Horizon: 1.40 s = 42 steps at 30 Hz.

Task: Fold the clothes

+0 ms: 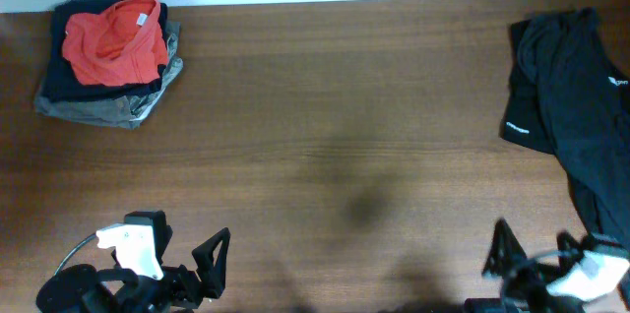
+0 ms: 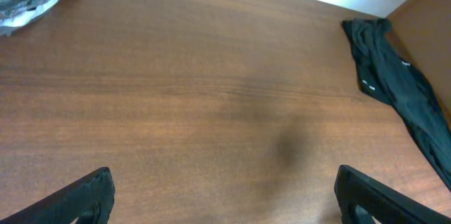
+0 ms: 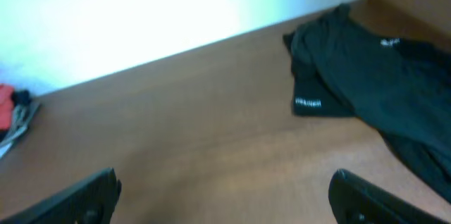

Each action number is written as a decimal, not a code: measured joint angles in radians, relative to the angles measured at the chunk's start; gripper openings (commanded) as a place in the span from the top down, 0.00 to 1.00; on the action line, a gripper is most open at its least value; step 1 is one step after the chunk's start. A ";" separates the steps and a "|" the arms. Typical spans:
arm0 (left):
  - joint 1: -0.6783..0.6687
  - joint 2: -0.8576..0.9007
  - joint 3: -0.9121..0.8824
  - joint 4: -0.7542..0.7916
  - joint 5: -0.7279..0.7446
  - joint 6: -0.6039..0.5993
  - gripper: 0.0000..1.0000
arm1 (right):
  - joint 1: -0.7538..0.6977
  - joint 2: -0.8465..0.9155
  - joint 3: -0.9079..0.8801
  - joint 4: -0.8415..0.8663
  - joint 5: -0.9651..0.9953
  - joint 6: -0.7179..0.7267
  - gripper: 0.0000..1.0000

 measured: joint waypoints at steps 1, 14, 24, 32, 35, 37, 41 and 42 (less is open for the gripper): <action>0.000 0.000 -0.001 0.000 0.000 0.000 0.01 | 0.000 -0.022 -0.064 0.081 0.002 -0.005 0.01; 0.000 0.000 -0.002 0.000 0.001 0.000 0.00 | -0.002 -0.129 -0.641 0.813 0.007 -0.014 0.01; 0.000 0.000 -0.002 0.000 0.001 0.000 0.01 | -0.002 -0.130 -0.831 1.041 0.005 -0.037 0.01; 0.000 0.000 -0.002 0.000 0.001 0.000 0.01 | -0.002 -0.130 -0.863 1.096 -0.085 -0.183 0.01; 0.000 0.000 -0.002 0.000 0.001 0.000 0.01 | -0.002 -0.130 -0.876 1.058 -0.098 -0.215 0.01; 0.000 0.000 -0.002 0.000 0.001 0.000 0.01 | -0.002 -0.130 -0.878 1.039 -0.101 -0.222 0.01; 0.000 0.000 -0.002 -0.001 0.001 0.000 0.01 | -0.002 -0.130 -0.879 0.978 -0.105 -0.237 0.01; 0.000 0.000 -0.002 0.000 0.001 0.000 0.01 | -0.002 -0.131 -0.879 0.978 -0.105 -0.238 0.01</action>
